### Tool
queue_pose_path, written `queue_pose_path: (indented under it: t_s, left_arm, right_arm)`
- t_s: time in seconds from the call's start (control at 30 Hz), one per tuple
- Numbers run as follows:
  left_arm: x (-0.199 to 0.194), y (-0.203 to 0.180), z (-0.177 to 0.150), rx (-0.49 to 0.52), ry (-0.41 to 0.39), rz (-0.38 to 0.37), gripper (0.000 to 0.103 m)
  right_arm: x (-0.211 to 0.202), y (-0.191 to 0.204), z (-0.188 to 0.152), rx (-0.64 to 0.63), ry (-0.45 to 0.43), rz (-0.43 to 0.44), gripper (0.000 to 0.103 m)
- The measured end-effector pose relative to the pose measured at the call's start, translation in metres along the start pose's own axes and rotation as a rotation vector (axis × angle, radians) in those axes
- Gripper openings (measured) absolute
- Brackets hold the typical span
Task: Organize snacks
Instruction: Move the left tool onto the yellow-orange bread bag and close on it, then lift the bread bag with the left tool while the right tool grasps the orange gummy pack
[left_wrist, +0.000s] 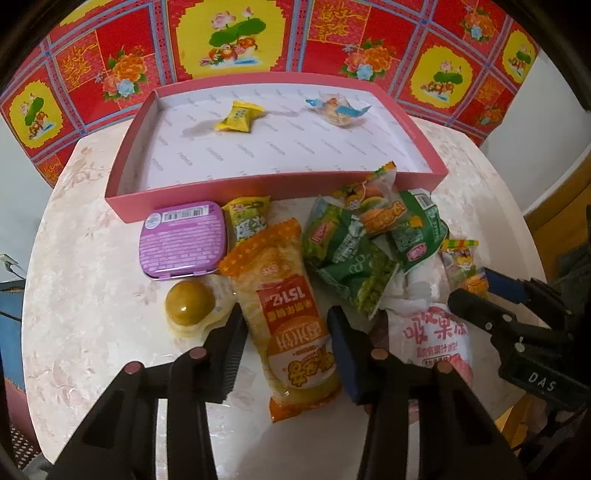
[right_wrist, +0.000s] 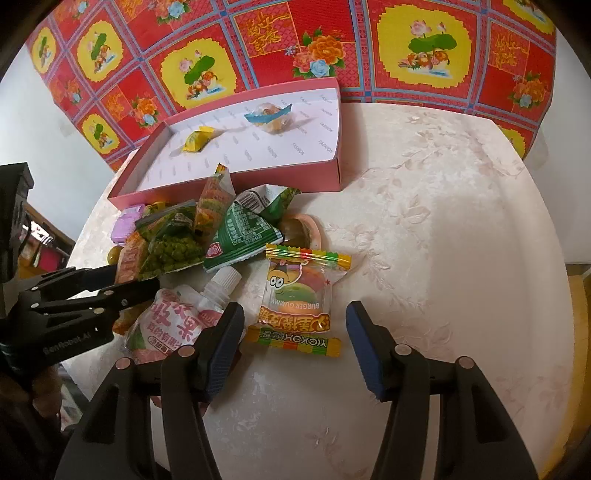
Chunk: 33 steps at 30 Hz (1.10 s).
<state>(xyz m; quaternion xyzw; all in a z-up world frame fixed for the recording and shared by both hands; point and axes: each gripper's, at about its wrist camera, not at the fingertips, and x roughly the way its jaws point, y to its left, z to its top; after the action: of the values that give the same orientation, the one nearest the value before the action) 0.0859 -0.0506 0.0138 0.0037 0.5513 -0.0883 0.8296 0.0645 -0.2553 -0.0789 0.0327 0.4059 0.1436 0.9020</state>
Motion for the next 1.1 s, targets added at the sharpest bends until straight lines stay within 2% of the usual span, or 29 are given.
queue_pose_path:
  t_s: [0.3, 0.43, 0.67, 1.1]
  left_arm:
    - [-0.008, 0.006, -0.003, 0.006, -0.025, -0.024, 0.045]
    - [-0.016, 0.010, -0.004, 0.012, -0.049, -0.033, 0.045]
    - [-0.027, 0.016, -0.005, 0.005, -0.078, -0.049, 0.045]
    - [-0.051, 0.026, 0.001, -0.021, -0.144, -0.049, 0.045]
  right_arm:
    - [0.000, 0.000, -0.001, 0.022, -0.004, -0.013, 0.059]
    - [0.000, -0.001, -0.001, 0.037, -0.007, -0.038, 0.051]
    - [-0.003, 0.002, -0.003, 0.069, -0.005, -0.012, 0.050]
    - [-0.022, 0.013, 0.006, 0.036, -0.051, -0.007, 0.050]
